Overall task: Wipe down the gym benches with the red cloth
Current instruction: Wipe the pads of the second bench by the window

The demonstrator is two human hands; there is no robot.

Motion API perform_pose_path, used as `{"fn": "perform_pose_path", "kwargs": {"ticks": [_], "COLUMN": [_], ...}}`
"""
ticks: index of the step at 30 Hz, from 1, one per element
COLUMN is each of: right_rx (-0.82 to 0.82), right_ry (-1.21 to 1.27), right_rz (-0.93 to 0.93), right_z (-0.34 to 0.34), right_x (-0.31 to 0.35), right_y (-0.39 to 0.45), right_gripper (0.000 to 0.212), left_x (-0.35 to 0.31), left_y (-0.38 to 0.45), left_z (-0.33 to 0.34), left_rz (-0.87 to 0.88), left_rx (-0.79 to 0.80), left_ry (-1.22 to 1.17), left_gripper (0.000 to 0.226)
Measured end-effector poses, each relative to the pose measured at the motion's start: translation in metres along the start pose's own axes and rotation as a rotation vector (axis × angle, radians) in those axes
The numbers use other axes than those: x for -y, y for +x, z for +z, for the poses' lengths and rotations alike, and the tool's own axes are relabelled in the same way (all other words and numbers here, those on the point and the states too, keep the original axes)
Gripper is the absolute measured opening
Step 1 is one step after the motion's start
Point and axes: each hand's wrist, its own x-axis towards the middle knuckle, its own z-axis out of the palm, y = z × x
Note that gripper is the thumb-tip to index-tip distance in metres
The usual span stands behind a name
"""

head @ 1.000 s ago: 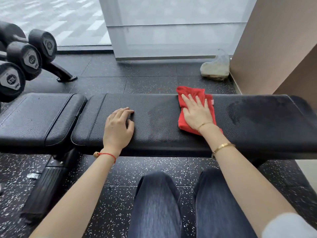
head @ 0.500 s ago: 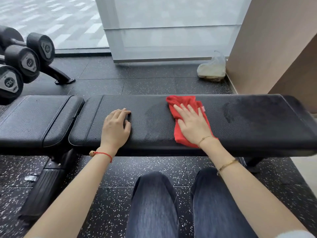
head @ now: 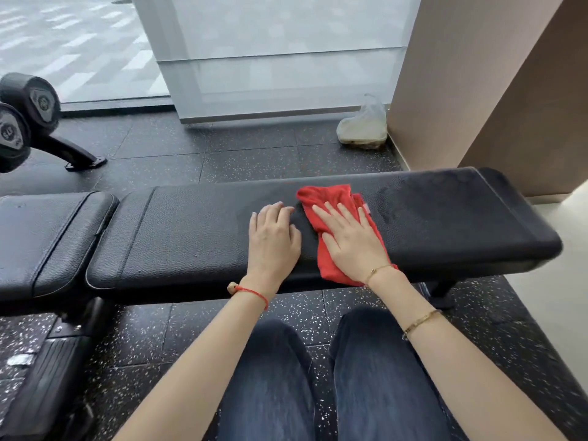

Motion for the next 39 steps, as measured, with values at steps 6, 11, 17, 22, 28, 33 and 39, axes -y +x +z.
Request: {"fn": "perform_pose_path", "kwargs": {"ticks": [6, 11, 17, 22, 28, 33, 39], "right_rx": [0.070, 0.128, 0.045, -0.003, 0.105, 0.089, -0.032], "right_ry": [0.020, -0.002, 0.001, -0.007, 0.008, 0.027, -0.001], "right_rz": [0.392, 0.204, 0.012, 0.182, 0.401, 0.104, 0.145], "right_z": [-0.015, -0.009, -0.005, -0.016, -0.024, -0.012, -0.015], "right_x": [-0.086, -0.049, -0.023, -0.090, -0.121, -0.067, -0.087], "right_y": [0.046, 0.076, 0.015, -0.013, 0.052, 0.021, -0.041], "right_gripper": [0.055, 0.056, 0.056, 0.055, 0.056, 0.056, 0.053], "left_x": [-0.021, -0.024, -0.021, -0.021, -0.027, -0.027, -0.058], "left_y": [-0.003, -0.002, -0.002, -0.005, -0.006, -0.005, -0.008], "left_z": [0.021, 0.022, 0.020, 0.022, 0.021, 0.022, 0.027], "left_rz": [-0.016, -0.044, -0.032, -0.025, -0.041, -0.048, -0.088], "left_rx": [0.033, -0.003, -0.030, -0.043, -0.038, -0.026, -0.005], "left_ry": [0.097, 0.107, 0.100, 0.089, 0.089, 0.105, 0.045], "left_gripper": [0.040, 0.039, 0.039, 0.037, 0.036, 0.037, 0.037]}}
